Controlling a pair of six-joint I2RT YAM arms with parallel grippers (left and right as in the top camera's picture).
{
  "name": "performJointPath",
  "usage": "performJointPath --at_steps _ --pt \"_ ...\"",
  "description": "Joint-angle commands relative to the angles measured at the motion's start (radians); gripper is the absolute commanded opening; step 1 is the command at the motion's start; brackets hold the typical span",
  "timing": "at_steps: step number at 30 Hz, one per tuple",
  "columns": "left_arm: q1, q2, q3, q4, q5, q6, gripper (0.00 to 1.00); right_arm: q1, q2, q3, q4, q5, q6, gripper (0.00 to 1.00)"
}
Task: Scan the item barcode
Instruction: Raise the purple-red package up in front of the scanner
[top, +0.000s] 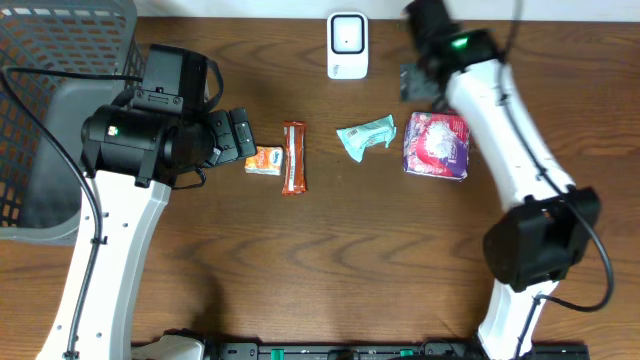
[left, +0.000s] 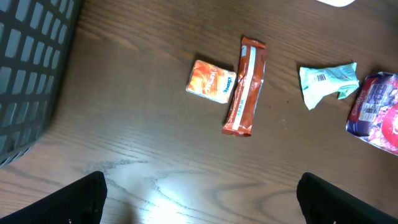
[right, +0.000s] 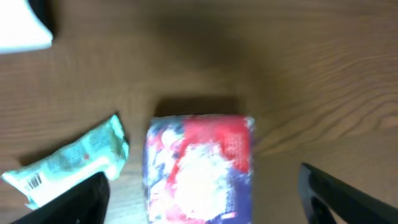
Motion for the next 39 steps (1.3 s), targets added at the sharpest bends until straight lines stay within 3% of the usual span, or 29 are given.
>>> performJointPath --at_steps 1,4,8,12,20,24,28,29,30,31,39 --pt "0.003 -0.002 0.013 0.0 -0.006 0.009 0.98 -0.123 -0.004 0.021 -0.046 -0.206 -0.062 0.95" --pt "0.003 -0.003 0.013 0.0 -0.006 0.009 0.98 -0.241 0.003 -0.03 -0.09 -0.414 -0.161 0.84" --pt "0.003 -0.002 0.013 0.0 -0.006 0.009 0.98 -0.365 0.008 -0.166 -0.046 -0.689 -0.28 0.87" --pt "0.003 -0.003 0.013 0.0 -0.006 0.009 0.98 -0.463 0.008 -0.36 0.088 -0.945 -0.356 0.82" --pt "0.003 -0.003 0.013 0.0 -0.006 0.009 0.98 -0.491 0.008 -0.634 0.388 -1.075 -0.298 0.78" --pt "0.003 -0.002 0.013 0.0 -0.006 0.01 0.98 -0.474 0.008 -0.713 0.505 -1.074 -0.227 0.49" --pt "0.003 -0.002 0.013 0.0 -0.006 0.009 0.98 -0.446 0.009 -0.743 0.558 -1.074 -0.187 0.36" --pt "0.003 -0.002 0.013 0.0 -0.006 0.009 0.98 -0.44 0.009 -0.743 0.558 -1.074 -0.187 0.25" --pt "0.003 -0.002 0.013 0.0 -0.006 0.01 0.98 -0.435 0.009 -0.743 0.558 -1.075 -0.185 0.05" --pt "0.003 -0.002 0.013 0.0 -0.006 0.009 0.98 -0.429 0.009 -0.742 0.561 -1.075 -0.17 0.01" --pt "0.003 -0.002 0.013 0.0 -0.006 0.01 0.98 -0.396 0.003 -0.596 0.581 -1.227 -0.035 0.01"
